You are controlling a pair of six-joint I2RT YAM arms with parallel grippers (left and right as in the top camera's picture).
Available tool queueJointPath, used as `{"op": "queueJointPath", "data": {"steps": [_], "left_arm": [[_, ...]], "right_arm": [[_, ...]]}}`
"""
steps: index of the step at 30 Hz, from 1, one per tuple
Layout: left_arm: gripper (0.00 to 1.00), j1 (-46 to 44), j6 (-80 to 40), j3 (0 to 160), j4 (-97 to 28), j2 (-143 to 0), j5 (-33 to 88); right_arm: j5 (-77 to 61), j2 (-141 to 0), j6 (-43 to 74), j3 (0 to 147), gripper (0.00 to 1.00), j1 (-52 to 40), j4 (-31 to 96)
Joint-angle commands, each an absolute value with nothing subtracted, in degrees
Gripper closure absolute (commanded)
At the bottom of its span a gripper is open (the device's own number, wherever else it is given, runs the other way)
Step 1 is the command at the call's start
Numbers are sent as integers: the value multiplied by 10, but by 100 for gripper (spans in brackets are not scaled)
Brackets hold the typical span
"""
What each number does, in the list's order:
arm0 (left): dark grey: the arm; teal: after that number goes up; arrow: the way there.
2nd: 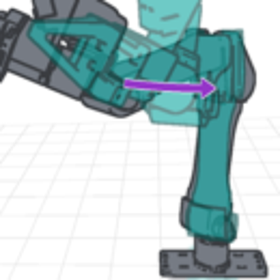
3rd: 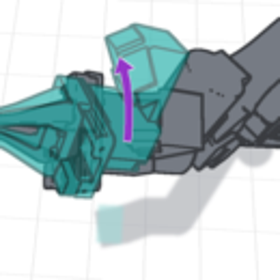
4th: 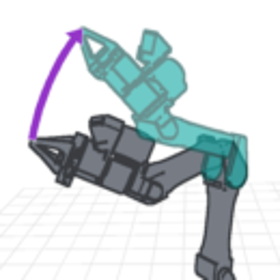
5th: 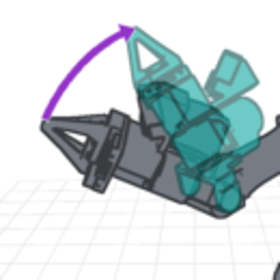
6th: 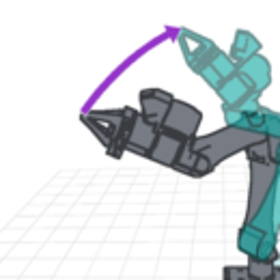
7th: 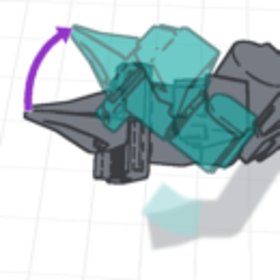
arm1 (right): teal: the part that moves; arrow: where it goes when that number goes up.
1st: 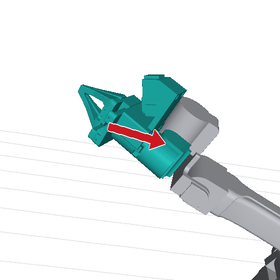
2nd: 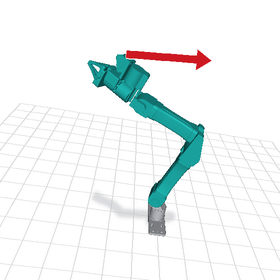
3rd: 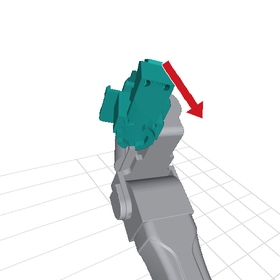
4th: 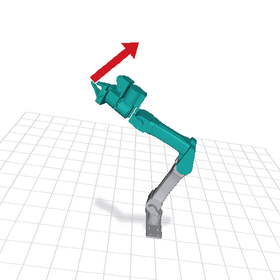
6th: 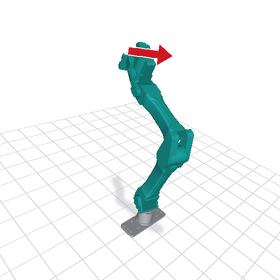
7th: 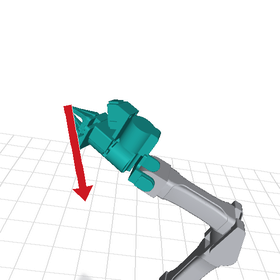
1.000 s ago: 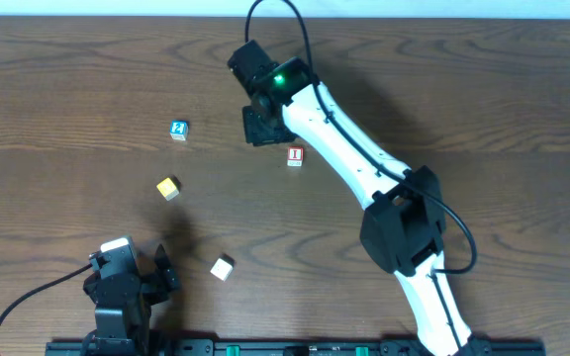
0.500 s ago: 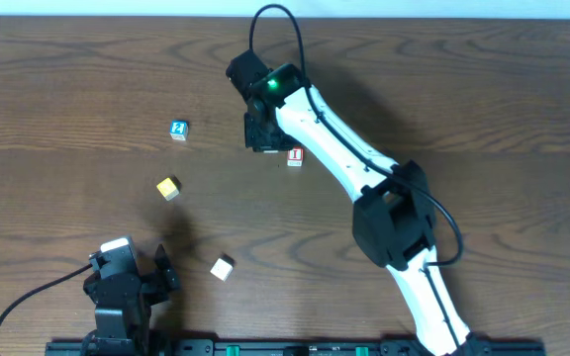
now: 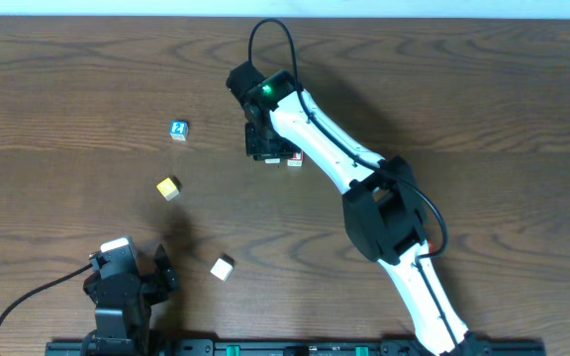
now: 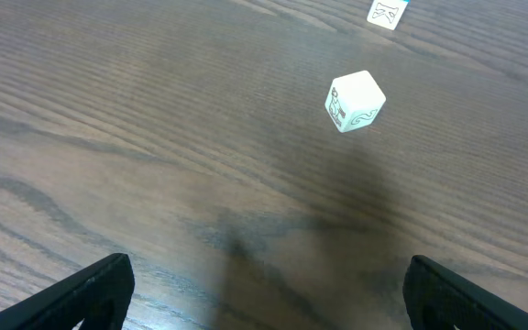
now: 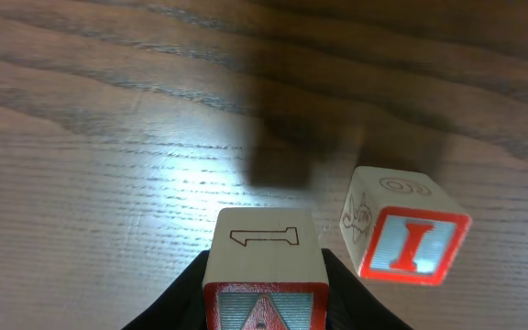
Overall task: Spell out Ai2
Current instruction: 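Carry the A block and place it left of the I block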
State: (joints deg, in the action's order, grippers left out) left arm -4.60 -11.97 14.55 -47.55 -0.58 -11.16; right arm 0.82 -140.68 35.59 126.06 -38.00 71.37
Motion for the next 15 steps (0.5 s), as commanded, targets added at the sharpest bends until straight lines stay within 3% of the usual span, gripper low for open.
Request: {"op": "queueJointPath", "data": {"steps": [1,15], "left_arm": [[5,-44,-116,142,-495,-3,-122],[5,-44,-116,142,-495,-3,-122]], "right_arm": [[6,-1427,364,1269,69,-379,715],[15,-1436,362,1269,66,-378,698]]}}
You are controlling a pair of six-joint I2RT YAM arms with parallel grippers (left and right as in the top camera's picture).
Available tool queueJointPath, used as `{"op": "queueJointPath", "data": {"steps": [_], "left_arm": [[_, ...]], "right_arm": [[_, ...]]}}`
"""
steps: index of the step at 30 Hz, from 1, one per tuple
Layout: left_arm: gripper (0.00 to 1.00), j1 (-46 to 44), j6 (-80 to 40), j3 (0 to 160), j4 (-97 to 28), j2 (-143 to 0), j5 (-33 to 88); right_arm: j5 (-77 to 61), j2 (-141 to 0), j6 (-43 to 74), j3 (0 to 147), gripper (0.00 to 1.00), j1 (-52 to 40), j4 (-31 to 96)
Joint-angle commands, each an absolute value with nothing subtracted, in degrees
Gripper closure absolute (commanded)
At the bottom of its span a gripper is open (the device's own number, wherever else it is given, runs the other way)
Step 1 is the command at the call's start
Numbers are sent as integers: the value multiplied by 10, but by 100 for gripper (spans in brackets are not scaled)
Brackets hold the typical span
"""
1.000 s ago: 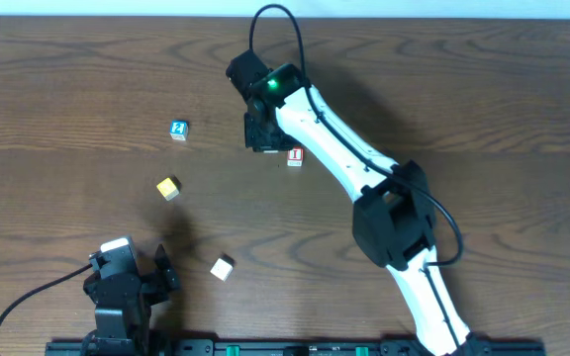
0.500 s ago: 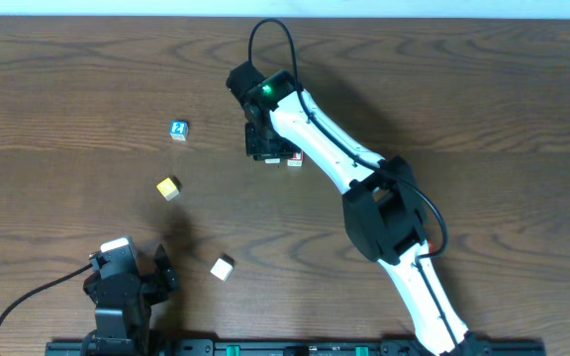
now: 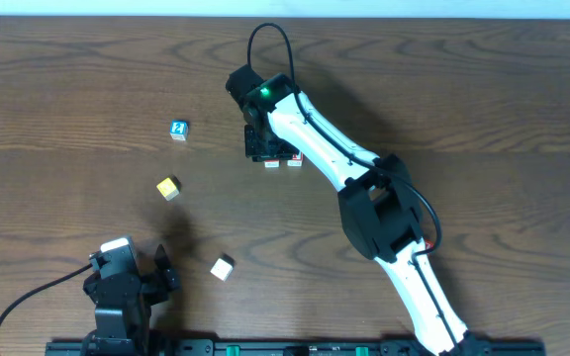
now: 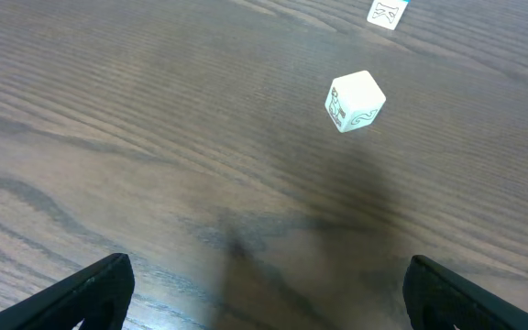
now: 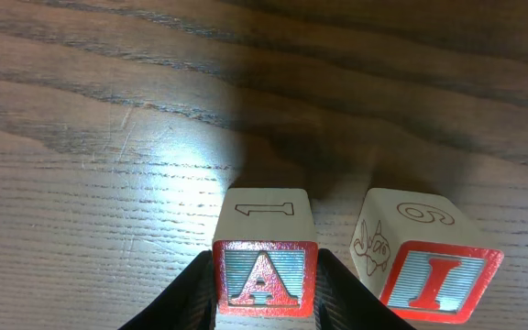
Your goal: Spell out Ai2
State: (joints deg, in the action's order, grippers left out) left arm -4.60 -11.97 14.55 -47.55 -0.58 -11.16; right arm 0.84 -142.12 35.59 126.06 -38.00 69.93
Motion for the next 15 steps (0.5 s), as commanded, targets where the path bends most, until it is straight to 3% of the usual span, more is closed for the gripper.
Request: {"op": "queueJointPath", "data": {"steps": [1,9,12,15], "left_arm": [[5,-44,-116,142,-495,-3,-122],[5,-44,-116,142,-495,-3,-122],[5,-44,-116,142,-495,-3,-122],[5,-44,-116,142,-495,-3,-122]], "right_arm": [[15,-1436,362,1269,66,-378,698],[15,-1436,357,1268,53,-377,682],[25,-1436,351,1269,40,-375,675],[28,-1436,342,1269,36,-369,666]]}}
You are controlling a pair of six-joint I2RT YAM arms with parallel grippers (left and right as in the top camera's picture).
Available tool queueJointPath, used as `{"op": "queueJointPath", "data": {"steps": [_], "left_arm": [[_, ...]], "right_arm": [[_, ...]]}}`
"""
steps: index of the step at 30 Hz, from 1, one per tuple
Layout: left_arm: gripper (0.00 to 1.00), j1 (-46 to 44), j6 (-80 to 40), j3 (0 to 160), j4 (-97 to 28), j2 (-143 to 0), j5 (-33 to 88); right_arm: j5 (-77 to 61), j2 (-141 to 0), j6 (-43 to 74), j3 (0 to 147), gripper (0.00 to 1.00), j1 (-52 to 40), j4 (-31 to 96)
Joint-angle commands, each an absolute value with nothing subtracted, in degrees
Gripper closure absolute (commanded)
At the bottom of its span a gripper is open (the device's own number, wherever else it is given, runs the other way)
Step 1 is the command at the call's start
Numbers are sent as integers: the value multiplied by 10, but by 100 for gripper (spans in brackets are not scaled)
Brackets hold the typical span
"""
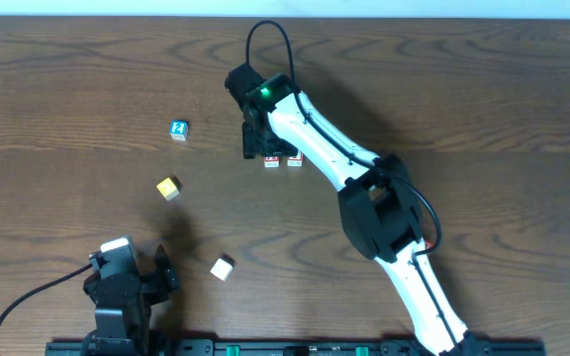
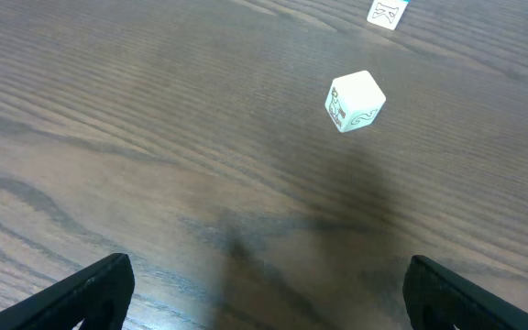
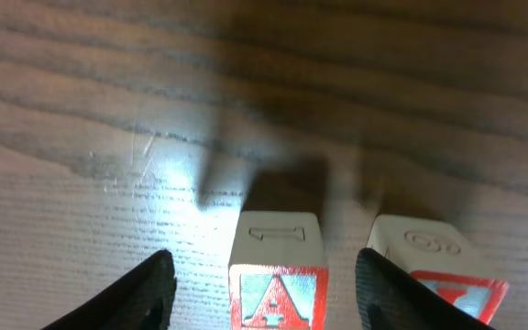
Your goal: Spell out Ai2
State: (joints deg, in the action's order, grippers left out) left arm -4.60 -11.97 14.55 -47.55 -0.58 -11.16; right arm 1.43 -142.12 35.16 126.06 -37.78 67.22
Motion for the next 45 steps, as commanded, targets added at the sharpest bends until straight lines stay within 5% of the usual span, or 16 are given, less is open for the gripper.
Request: {"op": "queueJointPath", "data": {"steps": [1,18,21,25,27,32,45], "left_arm": [[5,-44,-116,142,-495,-3,-122],[5,-44,-116,142,-495,-3,-122],[5,-44,-116,142,-495,-3,-122],[5,-44,-116,142,-495,-3,-122],[5,-44,-116,142,-495,-3,-122],[5,-44,-116,142,-495,-3,-122],[5,-44,-116,142,-495,-3,-122]], "right_arm": [[28,-1435,337,1269,35,-367,661],[25,-1435,252,1380,41,-350,630],[25,-1435,252,1405,47,-370,663],[25,-1436,263,1401,83,-412,707],[39,-1436,263,1397,90,-432,707],[70,-1436,269,1392,98,-455,705],[73,-1437,284,1292,98,-447,645]]}}
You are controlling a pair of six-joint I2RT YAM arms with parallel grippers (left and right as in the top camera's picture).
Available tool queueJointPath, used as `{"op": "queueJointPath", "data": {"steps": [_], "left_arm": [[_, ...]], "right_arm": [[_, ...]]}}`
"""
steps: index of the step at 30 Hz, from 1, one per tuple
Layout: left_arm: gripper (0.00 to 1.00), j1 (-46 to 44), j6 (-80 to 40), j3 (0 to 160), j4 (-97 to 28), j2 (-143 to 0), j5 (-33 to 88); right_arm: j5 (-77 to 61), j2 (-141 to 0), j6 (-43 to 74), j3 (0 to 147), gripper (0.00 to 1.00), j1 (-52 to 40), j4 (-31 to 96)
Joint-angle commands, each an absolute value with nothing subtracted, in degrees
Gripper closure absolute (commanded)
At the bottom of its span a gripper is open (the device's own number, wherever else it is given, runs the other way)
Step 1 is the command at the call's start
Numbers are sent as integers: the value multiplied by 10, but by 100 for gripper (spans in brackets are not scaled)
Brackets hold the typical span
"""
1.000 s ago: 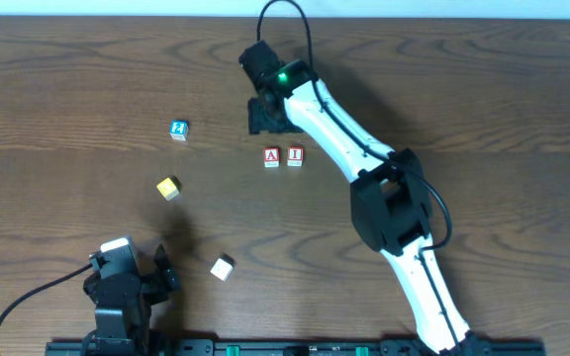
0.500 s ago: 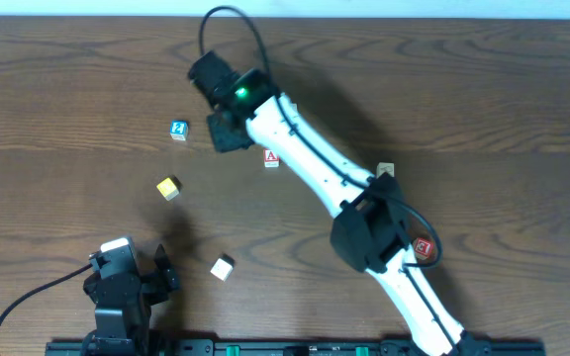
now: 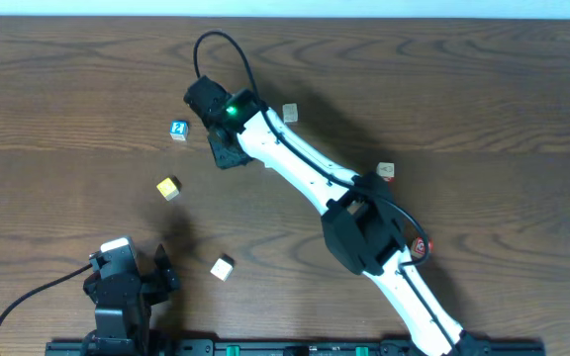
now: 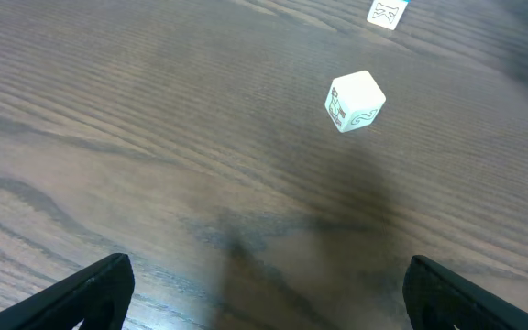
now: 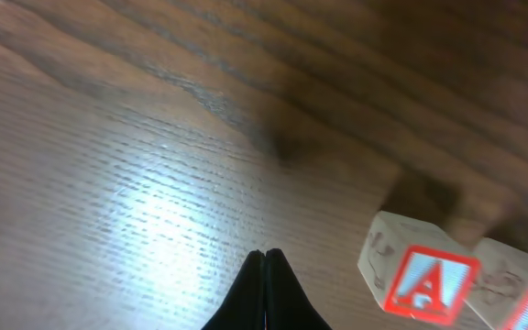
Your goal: Spell out Ai2
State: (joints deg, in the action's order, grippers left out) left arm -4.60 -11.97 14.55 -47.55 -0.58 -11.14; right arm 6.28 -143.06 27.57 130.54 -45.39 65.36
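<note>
The red A block [image 5: 419, 280] stands on the table with a second red block [image 5: 525, 295] touching its right side, cut by the frame edge. My right gripper [image 5: 264, 254] sits to the left of them, shut, with nothing between its fingers. In the overhead view the right gripper [image 3: 223, 154] is near the blue block [image 3: 178, 130], and the arm hides the red pair. My left gripper [image 4: 269, 268] is open low over the table. A white block [image 4: 356, 101] lies ahead of it.
A yellow block [image 3: 169, 188] lies left of centre and the white block [image 3: 223, 266] near the left gripper [image 3: 163, 269]. Two pale blocks show beside the right arm, one at the back [image 3: 290, 114] and one further right [image 3: 386, 171].
My right gripper was open astride the A block; now it is shut, empty, and further left, near the blue block. The A block stays beside the other red block. The left arm is unmoved.
My right gripper held the A block just above the table, next to the I block. Then the A stood on the table beside the I, still between the fingers. Then the fingers were open. Now the gripper is shut and away to the left.
</note>
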Motion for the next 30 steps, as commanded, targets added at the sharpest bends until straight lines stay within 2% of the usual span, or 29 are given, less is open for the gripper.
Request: {"op": "queueJointPath", "data": {"steps": [1,14,30], "left_arm": [[5,-44,-116,142,-495,-3,-122],[5,-44,-116,142,-495,-3,-122],[5,-44,-116,142,-495,-3,-122]], "right_arm": [[73,-1437,284,1288,98,-445,641],[71,-1437,285,1270,98,-409,632],[70,-1437,285,1269,98,-409,664]]}}
